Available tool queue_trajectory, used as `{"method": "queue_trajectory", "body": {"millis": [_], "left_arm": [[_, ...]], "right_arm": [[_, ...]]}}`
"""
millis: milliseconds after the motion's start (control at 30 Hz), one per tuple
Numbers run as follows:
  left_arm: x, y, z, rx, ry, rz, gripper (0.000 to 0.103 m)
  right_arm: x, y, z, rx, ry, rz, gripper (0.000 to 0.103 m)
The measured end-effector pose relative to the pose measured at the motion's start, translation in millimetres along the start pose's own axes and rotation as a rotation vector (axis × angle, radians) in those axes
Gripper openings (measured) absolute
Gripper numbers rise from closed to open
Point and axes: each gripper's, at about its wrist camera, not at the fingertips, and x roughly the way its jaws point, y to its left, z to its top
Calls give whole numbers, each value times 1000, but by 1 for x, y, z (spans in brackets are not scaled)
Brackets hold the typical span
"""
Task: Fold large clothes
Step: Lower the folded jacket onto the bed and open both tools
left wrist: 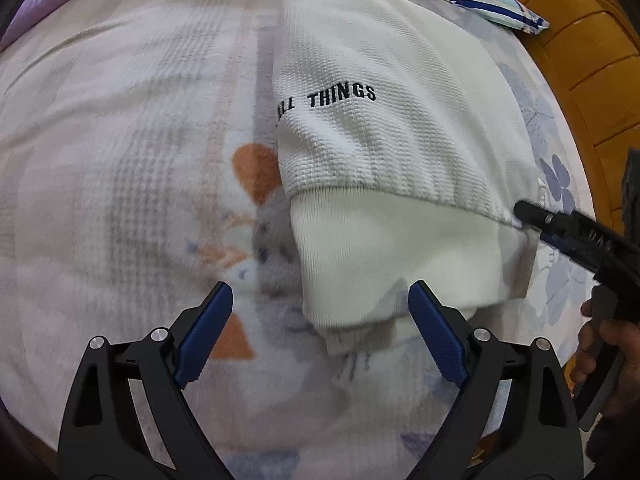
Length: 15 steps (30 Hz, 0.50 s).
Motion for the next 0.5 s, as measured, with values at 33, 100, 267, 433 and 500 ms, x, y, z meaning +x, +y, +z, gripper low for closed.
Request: {"method": "queue_trajectory", "body": {"millis": [33,100,267,433,500], "left_arm": [[-6,1,0,-11,12,9,90],[-16,2,3,-28,32,7,90],[-51,3,20,-25,10,35,90],[-93,9,34,-30,-71,67,92],[-106,17,36,-46,-86,80,92]], "right_arm": [[-3,5,1,-18,-10,-23,67],[-13,18,8,-47,-23,-72,69],[-41,59,19,-100,-15,-19,69],[-66,109,17,-177,-2,-30,76],[-79,126,13,-208,-24,-49,81]]}}
